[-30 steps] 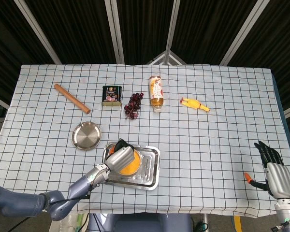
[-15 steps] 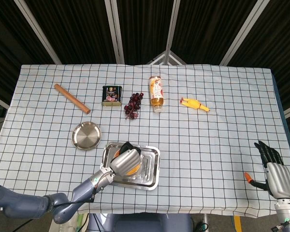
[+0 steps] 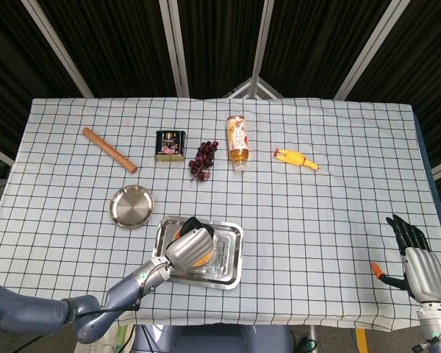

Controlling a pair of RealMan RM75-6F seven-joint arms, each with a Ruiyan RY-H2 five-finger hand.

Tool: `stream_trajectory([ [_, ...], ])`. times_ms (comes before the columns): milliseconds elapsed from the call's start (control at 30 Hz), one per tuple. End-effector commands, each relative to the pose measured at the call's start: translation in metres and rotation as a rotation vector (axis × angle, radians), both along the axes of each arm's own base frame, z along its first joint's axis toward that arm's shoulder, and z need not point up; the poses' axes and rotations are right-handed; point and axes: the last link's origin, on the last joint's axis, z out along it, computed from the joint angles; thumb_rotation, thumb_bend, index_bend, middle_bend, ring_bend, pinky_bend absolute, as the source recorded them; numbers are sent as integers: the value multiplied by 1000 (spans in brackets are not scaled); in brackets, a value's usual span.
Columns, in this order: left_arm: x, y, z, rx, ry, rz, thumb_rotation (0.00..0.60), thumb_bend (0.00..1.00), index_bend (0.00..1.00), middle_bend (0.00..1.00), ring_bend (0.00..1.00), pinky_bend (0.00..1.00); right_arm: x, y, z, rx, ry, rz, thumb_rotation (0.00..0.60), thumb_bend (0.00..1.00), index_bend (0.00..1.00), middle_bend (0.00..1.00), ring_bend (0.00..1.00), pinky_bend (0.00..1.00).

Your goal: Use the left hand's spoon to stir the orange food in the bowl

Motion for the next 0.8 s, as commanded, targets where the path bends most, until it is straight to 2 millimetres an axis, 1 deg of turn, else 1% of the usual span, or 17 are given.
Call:
stream_trajectory([
  [33, 3, 1, 4, 8, -11, 1, 600, 550, 791, 1000, 1000, 1000, 0, 0, 0, 0, 0, 0, 600, 339, 0, 0, 0, 0],
  [200, 5, 0, 8, 8, -12, -1, 600, 550, 791, 1000, 1000, 1000, 0, 0, 0, 1, -1, 0, 600, 339, 0, 0, 0, 0],
  [433, 2, 1, 16, 13, 26, -24, 600, 550, 791, 1000, 1000, 1000, 0, 0, 0, -1, -5, 1, 600, 339, 0, 0, 0, 0],
  [567, -7, 2, 15, 31, 94, -43, 600, 549, 791, 1000, 1000, 1000, 0, 0, 0, -1, -4, 2, 600, 339, 0, 0, 0, 0],
  [633, -9, 3, 16, 28, 90, -29, 600, 550, 791, 1000, 1000, 1000, 0, 0, 0, -3, -4, 2, 600, 339, 0, 0, 0, 0],
  [800, -4, 3, 17, 31, 69, -30, 600, 550, 791, 1000, 1000, 1000, 0, 0, 1, -7, -6, 2, 600, 339, 0, 0, 0, 0],
])
